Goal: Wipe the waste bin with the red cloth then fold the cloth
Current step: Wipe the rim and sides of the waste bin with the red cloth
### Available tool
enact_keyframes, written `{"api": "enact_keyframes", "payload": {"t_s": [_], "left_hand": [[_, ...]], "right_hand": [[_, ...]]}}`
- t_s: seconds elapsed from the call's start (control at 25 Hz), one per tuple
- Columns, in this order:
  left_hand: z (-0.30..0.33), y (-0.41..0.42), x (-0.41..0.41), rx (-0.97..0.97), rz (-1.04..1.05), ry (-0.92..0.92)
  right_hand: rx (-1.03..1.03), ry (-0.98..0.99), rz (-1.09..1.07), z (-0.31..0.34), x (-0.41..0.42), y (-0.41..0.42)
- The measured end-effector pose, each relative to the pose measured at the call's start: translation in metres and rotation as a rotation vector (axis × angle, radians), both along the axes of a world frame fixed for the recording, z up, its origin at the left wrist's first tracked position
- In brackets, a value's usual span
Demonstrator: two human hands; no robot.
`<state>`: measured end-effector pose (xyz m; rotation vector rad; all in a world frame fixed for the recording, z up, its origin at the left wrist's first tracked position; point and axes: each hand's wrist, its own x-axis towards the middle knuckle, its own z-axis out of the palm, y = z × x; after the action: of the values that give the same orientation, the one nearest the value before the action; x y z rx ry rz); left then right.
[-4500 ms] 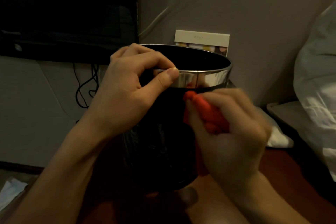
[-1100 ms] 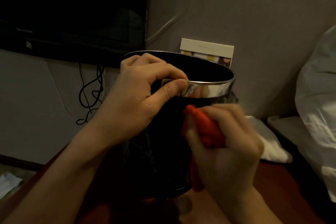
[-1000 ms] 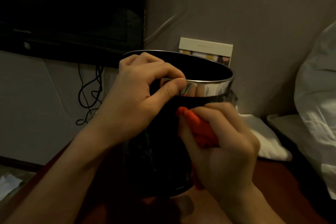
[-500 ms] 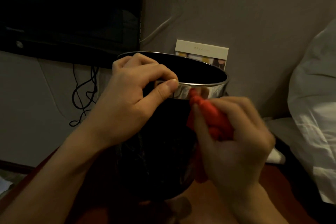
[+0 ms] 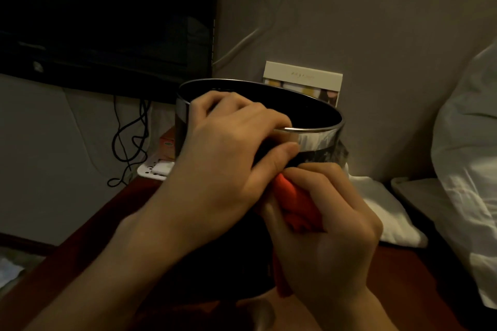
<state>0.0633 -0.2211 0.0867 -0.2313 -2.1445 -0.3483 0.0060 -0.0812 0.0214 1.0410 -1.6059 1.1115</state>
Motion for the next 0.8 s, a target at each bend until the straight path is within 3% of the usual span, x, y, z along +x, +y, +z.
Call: {"api": "enact_keyframes", "payload": {"t_s": [0.28, 0.56, 0.8], "left_hand": [[0.005, -0.025, 0.003, 0.157, -0.12, -0.096], [0.004, -0.027, 0.003, 0.16, -0.117, -0.11], [0.003, -0.026, 0.002, 0.174, -0.128, -0.099]], "right_hand": [[-0.048, 0.0, -0.06, 0.012, -0.013, 0.008], [0.042, 0.059, -0.035, -0.002, -0.005, -0.003], [-0.046, 0.006, -0.077, 0.012, -0.012, 0.011]]}}
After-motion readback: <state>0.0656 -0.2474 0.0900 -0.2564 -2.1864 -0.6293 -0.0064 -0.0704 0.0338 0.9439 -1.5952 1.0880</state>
